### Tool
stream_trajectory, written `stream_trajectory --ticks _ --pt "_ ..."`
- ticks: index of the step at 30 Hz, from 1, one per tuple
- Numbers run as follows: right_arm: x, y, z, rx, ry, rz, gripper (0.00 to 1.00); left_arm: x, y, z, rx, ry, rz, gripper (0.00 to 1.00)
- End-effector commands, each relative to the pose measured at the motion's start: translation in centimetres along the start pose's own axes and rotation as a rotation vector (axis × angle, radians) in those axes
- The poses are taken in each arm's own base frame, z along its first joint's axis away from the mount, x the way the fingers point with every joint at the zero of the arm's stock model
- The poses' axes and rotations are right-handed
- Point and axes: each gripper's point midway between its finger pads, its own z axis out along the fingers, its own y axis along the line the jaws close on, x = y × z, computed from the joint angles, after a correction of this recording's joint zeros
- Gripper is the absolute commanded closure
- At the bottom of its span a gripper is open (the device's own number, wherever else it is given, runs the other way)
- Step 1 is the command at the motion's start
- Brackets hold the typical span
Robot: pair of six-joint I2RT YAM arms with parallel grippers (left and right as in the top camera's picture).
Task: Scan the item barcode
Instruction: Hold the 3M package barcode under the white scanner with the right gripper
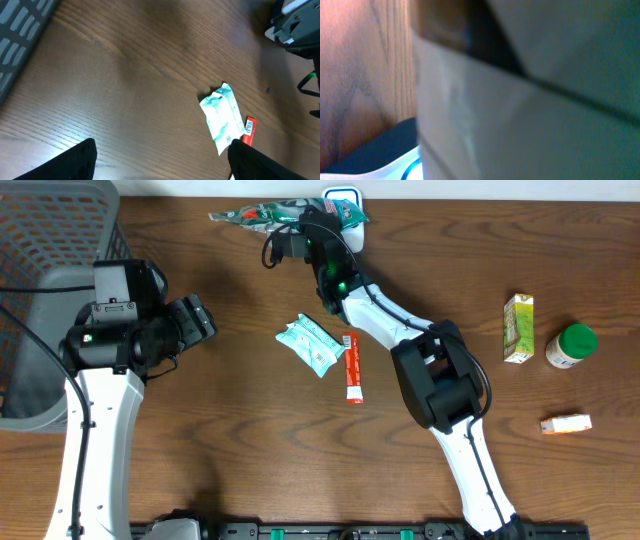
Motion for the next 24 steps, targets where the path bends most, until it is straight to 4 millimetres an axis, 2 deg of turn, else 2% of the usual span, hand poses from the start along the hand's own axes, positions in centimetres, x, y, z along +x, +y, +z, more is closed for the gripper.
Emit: stream_trajectory --ticks 1,7,13,16,18,22,24 --pt "0.8 -0.5 0.4 0.014 0.006 -0.006 0.99 -0.1 0.1 0.1 0.001 0.002 0.004 0.15" --pt "0.8 -0.2 0.4 0.001 0.007 -0.010 0.99 -0.1 0.1 0.1 0.001 0.002 0.004 0.15" --pt "0.8 -2.7 0.4 0.101 -0.003 -0.092 0.99 -0.1 0.1 0.1 0.001 0.002 0.004 0.15" --pt "0.9 -3.3 0.4 0.123 -0.001 -0.088 0.99 -0.1 0.1 0.1 0.001 0.002 0.004 0.15" --pt "1.2 -2.7 0.5 0.096 0.001 -0.089 0.99 -0.1 0.1 0.1 0.001 0.002 0.004 0.15" --pt "2.2 -0.1 0.8 -0.006 0.014 -0.026 0.99 -0.1 0.1 0.1 0.001 0.002 0.004 0.15" --pt "2.6 0.1 0.9 -0.014 0.022 0.028 0.99 -0.1 0.1 0.1 0.001 0.002 0.004 0.15"
